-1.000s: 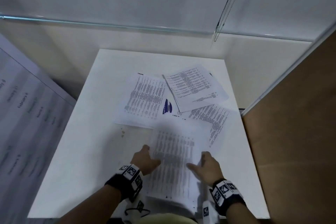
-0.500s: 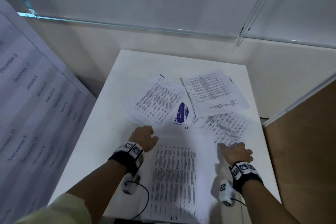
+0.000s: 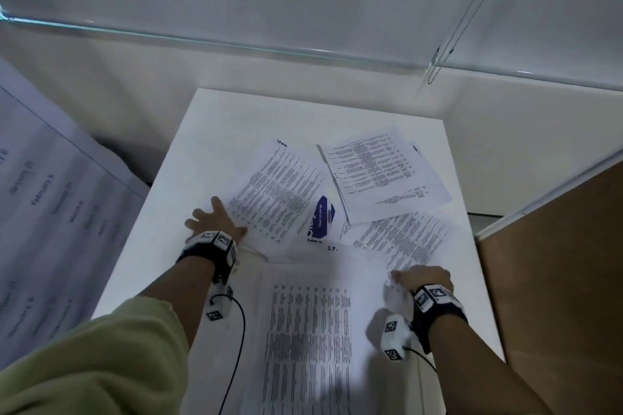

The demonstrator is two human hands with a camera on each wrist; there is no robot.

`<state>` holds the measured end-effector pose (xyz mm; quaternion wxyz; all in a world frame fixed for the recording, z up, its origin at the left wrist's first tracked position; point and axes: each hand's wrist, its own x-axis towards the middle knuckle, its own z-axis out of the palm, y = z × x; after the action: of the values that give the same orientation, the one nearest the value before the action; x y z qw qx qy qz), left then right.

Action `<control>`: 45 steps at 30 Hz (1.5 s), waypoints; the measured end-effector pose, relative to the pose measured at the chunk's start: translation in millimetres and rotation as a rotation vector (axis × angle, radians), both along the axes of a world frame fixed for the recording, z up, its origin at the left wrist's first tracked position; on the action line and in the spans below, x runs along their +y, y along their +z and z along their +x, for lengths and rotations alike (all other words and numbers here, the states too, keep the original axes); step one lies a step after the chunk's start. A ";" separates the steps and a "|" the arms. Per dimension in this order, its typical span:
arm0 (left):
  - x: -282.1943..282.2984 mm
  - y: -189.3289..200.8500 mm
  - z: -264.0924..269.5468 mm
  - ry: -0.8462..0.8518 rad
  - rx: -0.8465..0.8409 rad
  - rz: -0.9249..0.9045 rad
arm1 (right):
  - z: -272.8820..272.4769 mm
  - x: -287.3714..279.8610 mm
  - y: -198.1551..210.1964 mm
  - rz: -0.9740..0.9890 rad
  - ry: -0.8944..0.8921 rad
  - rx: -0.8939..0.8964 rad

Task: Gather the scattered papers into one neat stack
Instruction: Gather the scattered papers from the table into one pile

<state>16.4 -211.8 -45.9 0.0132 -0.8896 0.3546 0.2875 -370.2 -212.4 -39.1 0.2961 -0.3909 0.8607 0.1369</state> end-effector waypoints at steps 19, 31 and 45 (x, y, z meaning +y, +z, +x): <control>51.7 -14.0 41.7 0.564 0.535 -0.660 | -39.3 11.0 17.4 -0.470 -0.477 -0.517; 153.1 52.2 -25.0 0.545 1.102 -0.733 | -56.7 48.3 103.3 -0.783 -0.204 -0.370; 212.4 30.8 -71.7 -0.418 0.779 0.323 | -35.8 106.4 189.7 -1.152 -0.039 -0.479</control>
<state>-55.3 0.6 -15.1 0.0750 -0.6116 0.4555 0.6425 -406.0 -105.9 150.6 0.2250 -0.4919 0.7129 -0.4463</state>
